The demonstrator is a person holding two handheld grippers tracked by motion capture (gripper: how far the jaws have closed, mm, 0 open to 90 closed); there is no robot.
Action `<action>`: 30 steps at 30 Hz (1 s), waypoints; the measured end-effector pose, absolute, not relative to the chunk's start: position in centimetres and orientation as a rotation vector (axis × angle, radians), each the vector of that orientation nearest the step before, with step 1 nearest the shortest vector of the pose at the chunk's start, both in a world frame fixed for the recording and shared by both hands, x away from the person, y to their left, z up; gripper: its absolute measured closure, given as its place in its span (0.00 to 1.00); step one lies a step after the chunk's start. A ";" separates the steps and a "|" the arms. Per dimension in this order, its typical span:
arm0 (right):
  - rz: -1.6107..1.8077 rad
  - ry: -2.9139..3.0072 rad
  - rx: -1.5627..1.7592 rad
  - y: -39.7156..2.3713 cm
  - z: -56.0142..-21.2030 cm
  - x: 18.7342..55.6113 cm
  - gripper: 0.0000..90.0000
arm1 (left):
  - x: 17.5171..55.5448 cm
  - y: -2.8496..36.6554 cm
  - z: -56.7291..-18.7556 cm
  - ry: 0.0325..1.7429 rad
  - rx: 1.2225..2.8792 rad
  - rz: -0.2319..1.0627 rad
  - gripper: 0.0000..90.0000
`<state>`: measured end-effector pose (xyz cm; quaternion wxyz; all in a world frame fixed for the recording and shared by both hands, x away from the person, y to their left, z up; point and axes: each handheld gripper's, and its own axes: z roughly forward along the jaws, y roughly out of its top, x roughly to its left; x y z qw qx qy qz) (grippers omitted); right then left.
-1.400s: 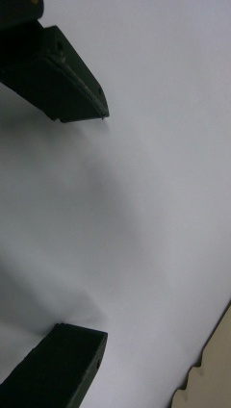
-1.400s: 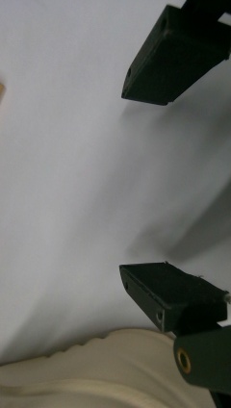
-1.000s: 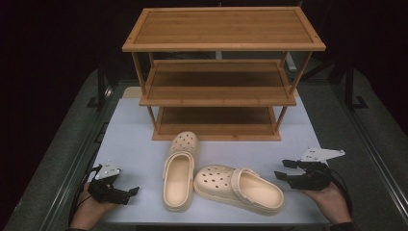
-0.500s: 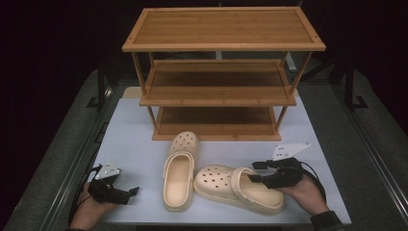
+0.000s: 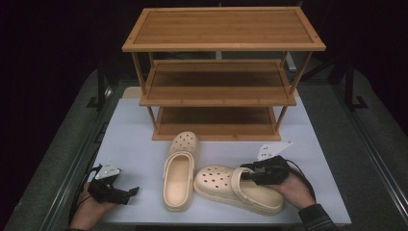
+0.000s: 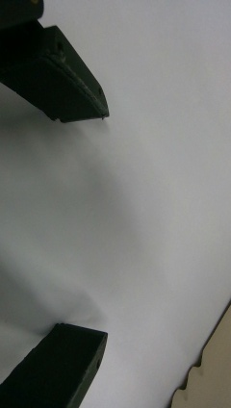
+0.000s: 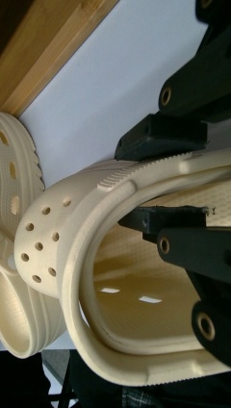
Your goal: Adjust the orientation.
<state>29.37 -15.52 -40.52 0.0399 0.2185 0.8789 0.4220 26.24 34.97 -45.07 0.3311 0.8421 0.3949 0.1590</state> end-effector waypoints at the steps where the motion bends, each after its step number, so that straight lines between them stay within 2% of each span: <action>1: 1.288 2.685 0.657 -15.5 -40.5 29.3 0.78 | 26.2 35.0 -45.1 1.032 2.201 0.416 0.00; 8: 1.266 2.650 0.652 -15.8 -40.1 29.1 0.84 | 26.2 35.0 -45.1 1.033 2.201 0.415 0.00; 17: 1.241 2.524 0.757 -17.1 -39.0 30.3 0.85 | 26.3 35.0 -45.1 1.033 2.202 0.415 0.00; 30: 1.135 2.452 0.803 -16.1 -39.6 33.8 0.84 | 26.3 35.0 -45.1 1.033 2.201 0.414 0.00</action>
